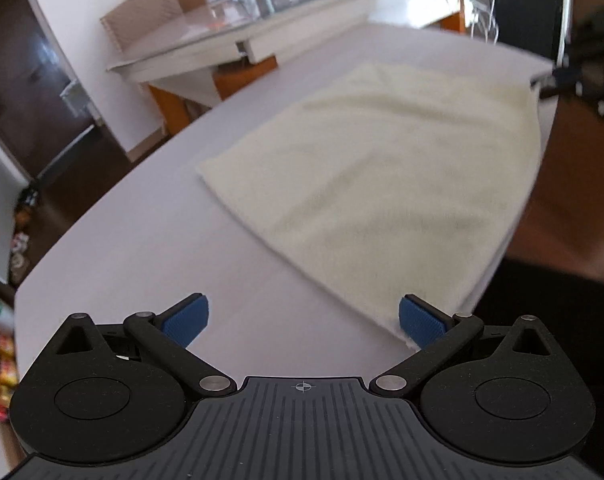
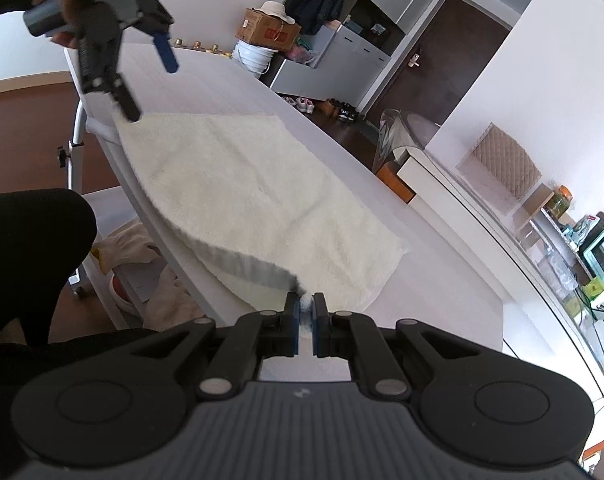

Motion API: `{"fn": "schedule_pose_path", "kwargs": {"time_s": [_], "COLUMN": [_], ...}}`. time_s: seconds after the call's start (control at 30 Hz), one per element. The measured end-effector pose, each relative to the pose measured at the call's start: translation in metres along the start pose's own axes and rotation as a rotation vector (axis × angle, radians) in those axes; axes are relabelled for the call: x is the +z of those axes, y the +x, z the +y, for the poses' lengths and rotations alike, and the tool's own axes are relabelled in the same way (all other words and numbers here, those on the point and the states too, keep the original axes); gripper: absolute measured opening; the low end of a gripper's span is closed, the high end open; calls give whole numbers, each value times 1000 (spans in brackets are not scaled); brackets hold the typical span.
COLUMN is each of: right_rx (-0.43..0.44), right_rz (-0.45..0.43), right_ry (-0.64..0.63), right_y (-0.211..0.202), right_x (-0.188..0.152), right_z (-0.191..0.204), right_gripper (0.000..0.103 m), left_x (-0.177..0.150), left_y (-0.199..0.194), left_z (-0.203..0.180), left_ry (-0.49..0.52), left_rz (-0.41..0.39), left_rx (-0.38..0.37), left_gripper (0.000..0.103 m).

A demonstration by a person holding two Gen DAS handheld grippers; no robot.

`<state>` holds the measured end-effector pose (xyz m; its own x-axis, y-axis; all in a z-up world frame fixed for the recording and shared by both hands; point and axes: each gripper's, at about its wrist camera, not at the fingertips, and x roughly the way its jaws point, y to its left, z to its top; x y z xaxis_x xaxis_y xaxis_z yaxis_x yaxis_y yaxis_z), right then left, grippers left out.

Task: Fold towel
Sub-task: 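Pull the held corner with the right gripper to spread the towel flat, then fold the held corner across onto the opposite corner and release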

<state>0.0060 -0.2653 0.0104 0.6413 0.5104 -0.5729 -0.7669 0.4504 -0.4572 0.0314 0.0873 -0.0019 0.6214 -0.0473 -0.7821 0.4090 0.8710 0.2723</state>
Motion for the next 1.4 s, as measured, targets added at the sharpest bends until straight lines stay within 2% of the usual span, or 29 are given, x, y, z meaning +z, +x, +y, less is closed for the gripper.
{"fn": "schedule_pose_path", "kwargs": {"time_s": [0.3,0.4,0.5,0.67,0.8,1.0,1.23,1.4], "right_rx": [-21,-23,-21,-13,-16,31,143,235], "right_rz": [10,11,10,12,-12,-55,-86,-75], "right_ry": [-79,-103,-127,-190,-280,-435,-579,-629], "right_y": [-6,-6,-6,-7,0,43,118,169], "right_x": [7,15,20,32,59,112,170,193], "right_z": [2,-1,-2,-9,-22,-39,-42,-30], "right_gripper": [7,7,7,7,7,7,7,7], "left_x": [-9,-11,-14,-15,-17,-25,-29,-31], "left_y": [-4,-10,-6,-5,-6,-7,-9,-7], "left_z": [0,5,1,4,4,3,3,5], "left_ry": [-43,-91,-73,-113,-130,-168,-209,-223], "left_rz": [-28,-49,-35,-35,-45,-55,-76,-86], "left_rx": [8,-28,-22,-27,-28,27,27,10], "left_gripper": [103,103,103,103,103,103,103,103]}}
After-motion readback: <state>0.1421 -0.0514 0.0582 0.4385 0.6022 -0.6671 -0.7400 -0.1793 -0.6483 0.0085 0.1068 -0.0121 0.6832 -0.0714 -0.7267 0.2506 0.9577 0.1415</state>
